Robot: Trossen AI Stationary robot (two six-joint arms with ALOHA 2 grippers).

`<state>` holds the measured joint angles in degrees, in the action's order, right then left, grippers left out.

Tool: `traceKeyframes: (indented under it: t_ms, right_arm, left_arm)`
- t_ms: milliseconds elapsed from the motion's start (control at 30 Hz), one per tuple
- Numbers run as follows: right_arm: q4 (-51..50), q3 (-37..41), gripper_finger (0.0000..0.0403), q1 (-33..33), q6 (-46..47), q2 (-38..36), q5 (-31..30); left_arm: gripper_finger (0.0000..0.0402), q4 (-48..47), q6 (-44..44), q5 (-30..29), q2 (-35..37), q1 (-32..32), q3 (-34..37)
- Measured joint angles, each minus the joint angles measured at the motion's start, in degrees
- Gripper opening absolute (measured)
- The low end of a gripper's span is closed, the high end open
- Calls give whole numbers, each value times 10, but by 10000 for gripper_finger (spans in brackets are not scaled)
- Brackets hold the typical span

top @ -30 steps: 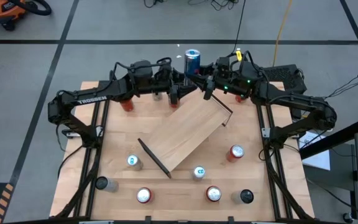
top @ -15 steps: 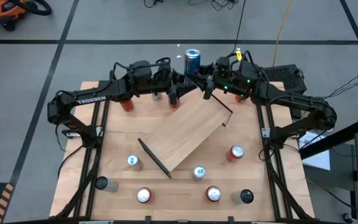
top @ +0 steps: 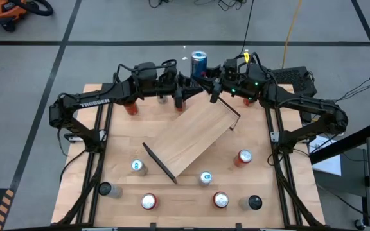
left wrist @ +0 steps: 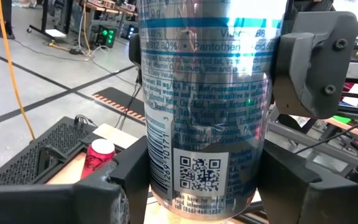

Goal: Place canned beverage on shelf
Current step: Put the top blue soda can on the shelf

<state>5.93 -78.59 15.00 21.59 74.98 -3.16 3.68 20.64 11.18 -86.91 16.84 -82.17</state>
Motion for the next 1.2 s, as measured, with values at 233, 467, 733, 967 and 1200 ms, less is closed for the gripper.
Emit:
traceKeyframes:
  t_ms: [233, 467, 733, 967, 1200]
  right_arm:
    - [-1, 0, 209, 0, 1, 0, 1]
    - [-6, 0, 232, 0, 3, -4, 5]
    - [-6, -2, 309, 0, 25, -17, 52]
    - [-7, -1, 315, 0, 32, -17, 83]
    - [-35, -24, 315, 0, 23, -17, 92]
  left_arm:
    - [221, 0, -1, 4, 0, 0, 0]
    - [220, 1, -5, 21, 0, 0, 0]
    - [220, 4, -6, 76, 0, 0, 0]
    - [220, 6, -21, 115, 0, 0, 0]
    - [220, 6, -24, 149, 0, 2, 0]
